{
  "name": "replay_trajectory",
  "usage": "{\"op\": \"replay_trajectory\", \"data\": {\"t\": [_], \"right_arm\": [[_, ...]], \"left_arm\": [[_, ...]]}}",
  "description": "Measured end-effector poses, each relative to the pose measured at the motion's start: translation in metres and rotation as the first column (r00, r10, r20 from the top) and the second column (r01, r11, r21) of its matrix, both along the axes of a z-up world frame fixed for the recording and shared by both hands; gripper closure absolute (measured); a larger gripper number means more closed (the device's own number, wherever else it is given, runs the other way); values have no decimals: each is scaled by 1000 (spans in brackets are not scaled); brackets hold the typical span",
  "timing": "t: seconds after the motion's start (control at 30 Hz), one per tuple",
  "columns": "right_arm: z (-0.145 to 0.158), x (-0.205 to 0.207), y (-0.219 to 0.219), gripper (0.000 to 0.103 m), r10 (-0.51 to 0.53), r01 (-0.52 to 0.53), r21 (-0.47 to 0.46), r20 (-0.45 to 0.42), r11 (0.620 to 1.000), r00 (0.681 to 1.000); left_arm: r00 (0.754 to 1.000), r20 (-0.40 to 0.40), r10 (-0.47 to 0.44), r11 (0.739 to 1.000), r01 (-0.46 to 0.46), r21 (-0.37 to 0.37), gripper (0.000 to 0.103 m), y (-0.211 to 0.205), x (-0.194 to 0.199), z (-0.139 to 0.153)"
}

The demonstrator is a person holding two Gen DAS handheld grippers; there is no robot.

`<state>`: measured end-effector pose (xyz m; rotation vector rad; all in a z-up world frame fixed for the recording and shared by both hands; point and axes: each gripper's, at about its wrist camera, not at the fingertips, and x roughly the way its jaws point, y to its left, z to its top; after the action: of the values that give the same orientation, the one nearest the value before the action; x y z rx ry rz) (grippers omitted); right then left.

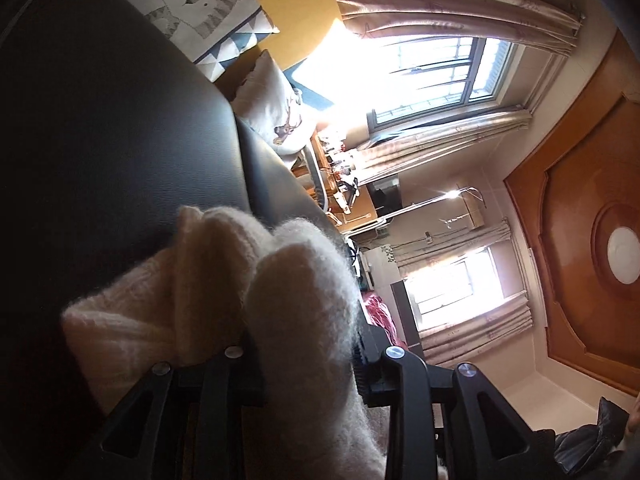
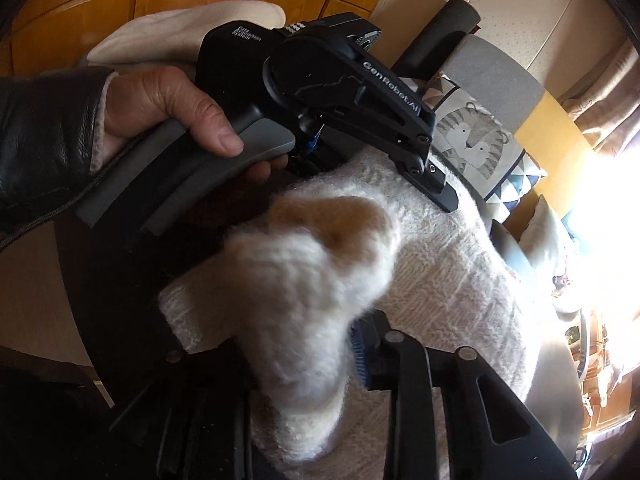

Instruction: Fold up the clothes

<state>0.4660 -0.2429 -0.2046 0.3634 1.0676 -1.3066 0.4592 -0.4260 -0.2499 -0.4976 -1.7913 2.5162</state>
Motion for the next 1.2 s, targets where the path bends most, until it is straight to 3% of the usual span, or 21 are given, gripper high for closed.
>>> {"op": "replay_trajectory", "data": {"t": [0.07,0.17,0.37,0.43,0.57,0.73,0.87,1.03,1.13,1.2], "right_arm": [[-10,6,1,52,27,-27,-20,-22,999,999],[-14,7,3,50,39,-40,-50,-30,998,999],[6,-10,12,34,57,-48,-50,187,998,981],[22,-14,24,34,93,-75,-78,267,994,959],[44,-27,58,34,131,-91,-131,343,987,930],[58,-47,80,34,37,38,-165,428,986,903],[61,-63,80,34,-88,178,-181,420,967,903],[63,-93,100,34,-204,308,-219,396,926,895],[59,-114,103,34,-282,385,-197,408,902,869],[63,-127,106,34,-317,427,-193,426,883,848]], "left_arm": [[999,37,20,1000,-21,11,71,-4,5,-7],[994,94,49,999,-47,-27,69,-4,14,-4],[962,229,147,979,-109,-170,61,-1,27,29],[956,243,167,970,-115,-213,59,4,30,44],[954,242,176,953,-104,-284,57,20,29,77],[976,196,93,944,-23,-329,55,56,7,111],[977,210,26,941,47,-335,55,79,-20,120],[934,347,83,942,40,-333,55,92,-20,95],[887,444,126,950,20,-311,55,94,-2,65],[878,460,135,937,38,-347,56,108,7,58]]}}
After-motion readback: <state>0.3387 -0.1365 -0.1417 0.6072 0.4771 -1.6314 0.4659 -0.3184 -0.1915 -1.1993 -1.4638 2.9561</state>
